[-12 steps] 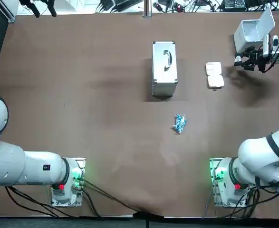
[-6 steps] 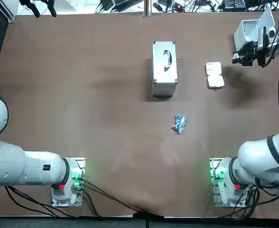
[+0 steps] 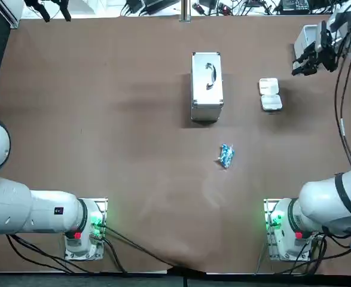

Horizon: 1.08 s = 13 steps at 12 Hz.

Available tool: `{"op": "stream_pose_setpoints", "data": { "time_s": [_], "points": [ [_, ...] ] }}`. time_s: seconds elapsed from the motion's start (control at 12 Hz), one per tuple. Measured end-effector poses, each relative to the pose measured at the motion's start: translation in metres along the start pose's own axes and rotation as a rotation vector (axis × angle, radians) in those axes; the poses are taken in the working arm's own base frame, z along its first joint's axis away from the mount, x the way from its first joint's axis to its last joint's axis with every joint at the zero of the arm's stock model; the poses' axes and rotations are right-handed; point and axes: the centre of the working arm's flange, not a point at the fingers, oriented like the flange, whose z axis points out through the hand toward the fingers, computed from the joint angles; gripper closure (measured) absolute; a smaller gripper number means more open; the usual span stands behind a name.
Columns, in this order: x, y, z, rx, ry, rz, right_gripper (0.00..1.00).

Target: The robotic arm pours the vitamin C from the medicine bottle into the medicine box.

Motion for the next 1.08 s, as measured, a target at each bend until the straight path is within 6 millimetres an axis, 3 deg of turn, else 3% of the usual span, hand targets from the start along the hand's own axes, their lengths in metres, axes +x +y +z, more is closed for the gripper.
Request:
{"op": "stream_pose_setpoints", "data": {
  "time_s": [0.5, 0.58, 1.08],
  "points": [
    [0.073, 0.003, 0.017, 0.013, -0.281, -0.028, 0.57],
    [0.093, 0.003, 0.022, -0.011, -0.336, -0.048, 0.57],
    [0.123, -0.007, 0.049, -0.030, -0.588, -0.189, 0.57]
  ]
}}
